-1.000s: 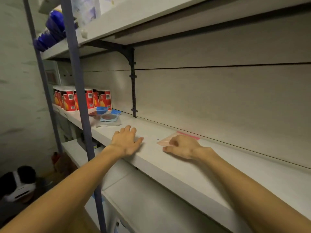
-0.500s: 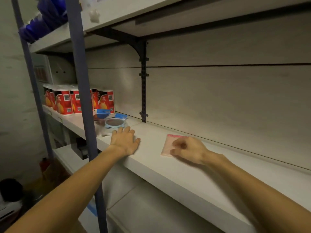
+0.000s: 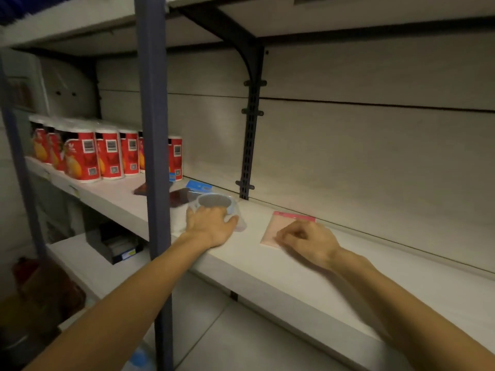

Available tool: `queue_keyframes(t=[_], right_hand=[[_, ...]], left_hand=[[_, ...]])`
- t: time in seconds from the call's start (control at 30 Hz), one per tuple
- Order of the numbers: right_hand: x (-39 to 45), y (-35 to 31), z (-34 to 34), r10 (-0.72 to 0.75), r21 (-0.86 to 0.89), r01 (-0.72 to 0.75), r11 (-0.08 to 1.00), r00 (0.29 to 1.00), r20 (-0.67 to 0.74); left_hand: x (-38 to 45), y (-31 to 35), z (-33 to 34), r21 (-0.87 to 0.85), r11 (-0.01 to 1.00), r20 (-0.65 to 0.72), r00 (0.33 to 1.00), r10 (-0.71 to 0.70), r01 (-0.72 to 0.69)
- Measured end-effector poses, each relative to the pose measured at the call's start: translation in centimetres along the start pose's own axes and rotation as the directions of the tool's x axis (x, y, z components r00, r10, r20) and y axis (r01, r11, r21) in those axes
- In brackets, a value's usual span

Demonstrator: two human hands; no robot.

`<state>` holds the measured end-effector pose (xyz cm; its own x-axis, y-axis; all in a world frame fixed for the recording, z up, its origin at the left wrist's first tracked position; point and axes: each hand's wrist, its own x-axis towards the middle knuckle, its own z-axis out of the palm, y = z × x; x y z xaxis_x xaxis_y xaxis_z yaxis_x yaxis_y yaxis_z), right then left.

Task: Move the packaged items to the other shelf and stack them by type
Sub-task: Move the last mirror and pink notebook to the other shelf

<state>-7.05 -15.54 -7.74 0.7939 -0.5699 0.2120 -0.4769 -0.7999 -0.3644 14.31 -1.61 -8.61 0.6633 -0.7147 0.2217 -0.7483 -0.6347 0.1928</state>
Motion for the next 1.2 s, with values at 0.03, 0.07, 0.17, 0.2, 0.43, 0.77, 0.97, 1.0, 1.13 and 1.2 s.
queue_keyframes(t=[0.03, 0.07, 0.17, 0.2, 0.43, 0.77, 0.97, 1.0, 1.13, 1.2], right_hand=[[-0.1, 0.1, -0.1, 0.004, 0.014, -0.004, 1.0, 1.0, -0.002], [-0.1, 0.2, -0.2, 0.01, 0.034, -0.01, 0.999, 1.0, -0.002], [0.0, 0.5, -0.3, 0.031, 0.087, -0.031, 0.996, 0.999, 0.009], [0.2, 0.5, -0.4, 0.036, 0.095, -0.037, 0.995, 0.999, 0.016], [2.2, 0.3, -2.7, 0.114, 0.114, -0.123, 0.986, 0.991, 0.075], [5.8, 1.3, -3.1, 0.417, -0.116, -0.4, 0.909, 0.87, 0.263], [7.3, 1.4, -3.6, 0.423, 0.053, -0.451, 0.891, 0.867, 0.265], [7.4, 1.3, -3.6, 0.425, 0.093, -0.462, 0.882, 0.865, 0.265], [6.7, 0.4, -3.9, 0.446, 0.119, -0.492, 0.862, 0.85, 0.28], [5.9, -0.3, -4.7, 0.453, 0.105, -0.504, 0.857, 0.836, 0.31]], left_hand=[[-0.5, 0.0, -0.3, -0.047, 0.998, -0.054, 0.998, 0.029, -0.032], [-1.0, -0.1, -0.6, -0.053, 0.997, -0.105, 0.993, 0.053, -0.058], [-1.7, -0.2, -1.1, 0.016, 0.997, -0.278, 0.957, 0.083, -0.082], [-1.6, -0.2, -1.3, 0.0, 0.998, -0.271, 0.961, 0.06, -0.062], [1.7, -1.3, -0.4, -0.014, 0.991, 0.083, 0.988, -0.129, 0.131], [6.9, -0.2, -2.5, 0.009, 0.993, 0.24, 0.963, -0.12, 0.122], [9.1, 0.5, -2.4, -0.211, 0.957, 0.28, 0.95, -0.137, 0.2], [9.3, 0.3, -2.1, -0.264, 0.942, 0.249, 0.958, -0.139, 0.206], [9.5, -0.1, -2.8, -0.438, 0.883, 0.149, 0.982, -0.114, 0.169], [10.0, -0.3, -3.4, -0.462, 0.869, 0.171, 0.979, -0.109, 0.177]])
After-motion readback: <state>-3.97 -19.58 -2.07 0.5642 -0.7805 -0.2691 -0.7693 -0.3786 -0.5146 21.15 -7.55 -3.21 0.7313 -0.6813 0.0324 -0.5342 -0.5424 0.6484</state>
